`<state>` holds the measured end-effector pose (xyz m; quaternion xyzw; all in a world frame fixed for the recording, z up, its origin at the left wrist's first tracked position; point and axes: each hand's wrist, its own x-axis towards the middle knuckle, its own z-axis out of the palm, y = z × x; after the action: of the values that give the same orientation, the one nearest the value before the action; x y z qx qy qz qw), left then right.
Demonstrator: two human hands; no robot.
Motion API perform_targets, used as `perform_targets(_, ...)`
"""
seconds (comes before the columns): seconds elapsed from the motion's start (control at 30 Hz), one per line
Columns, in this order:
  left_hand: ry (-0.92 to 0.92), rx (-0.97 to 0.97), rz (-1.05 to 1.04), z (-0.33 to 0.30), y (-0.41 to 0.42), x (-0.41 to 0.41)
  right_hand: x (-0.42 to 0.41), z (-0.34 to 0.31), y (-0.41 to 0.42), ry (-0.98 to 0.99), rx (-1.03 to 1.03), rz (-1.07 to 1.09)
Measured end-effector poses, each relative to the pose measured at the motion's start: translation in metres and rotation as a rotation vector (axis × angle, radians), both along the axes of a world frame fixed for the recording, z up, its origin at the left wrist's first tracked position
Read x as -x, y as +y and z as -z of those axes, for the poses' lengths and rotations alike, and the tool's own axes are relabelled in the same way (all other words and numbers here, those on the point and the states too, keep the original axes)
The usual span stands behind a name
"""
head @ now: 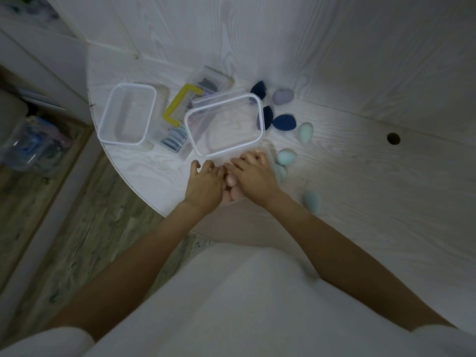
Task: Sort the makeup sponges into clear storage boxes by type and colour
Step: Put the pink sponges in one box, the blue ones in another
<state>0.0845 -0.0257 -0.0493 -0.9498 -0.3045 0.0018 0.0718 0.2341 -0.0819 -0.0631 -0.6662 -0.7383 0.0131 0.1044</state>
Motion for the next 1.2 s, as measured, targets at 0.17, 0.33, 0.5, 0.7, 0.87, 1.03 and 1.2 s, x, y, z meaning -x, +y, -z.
perform_targets(0.17,-0.346,0.284,-0.114,-0.011,0.000,0.011,-0.013,-0.022,0.003,0.339,-0.026,0.073)
perform_targets(0.33,-0.904,0.496,-0.523,-0.041,0.015,0.022,-0.049,-0.058,0.005,0.642,-0.260,0.442)
perform_targets(0.5,-1.058,0.862,-0.696,-0.064,0.050,-0.001,-0.062,-0.093,0.046,1.132,0.199,0.519)
perform_targets(0.7,-1.369,1.066,-0.782,-0.083,0.028,0.001,-0.059,-0.102,0.038,1.313,0.226,0.419)
perform_targets(0.87,-0.994,0.906,-0.724,-0.056,-0.012,0.019,-0.057,-0.078,-0.025,0.902,0.281,0.291)
perform_targets(1.03,-0.735,1.005,-0.729,-0.025,-0.031,0.019,-0.049,-0.045,-0.049,0.264,0.337,0.039)
perform_targets(1.2,-0.762,1.118,-0.758,-0.013,-0.030,0.014,-0.034,-0.033,-0.047,0.081,0.224,0.071)
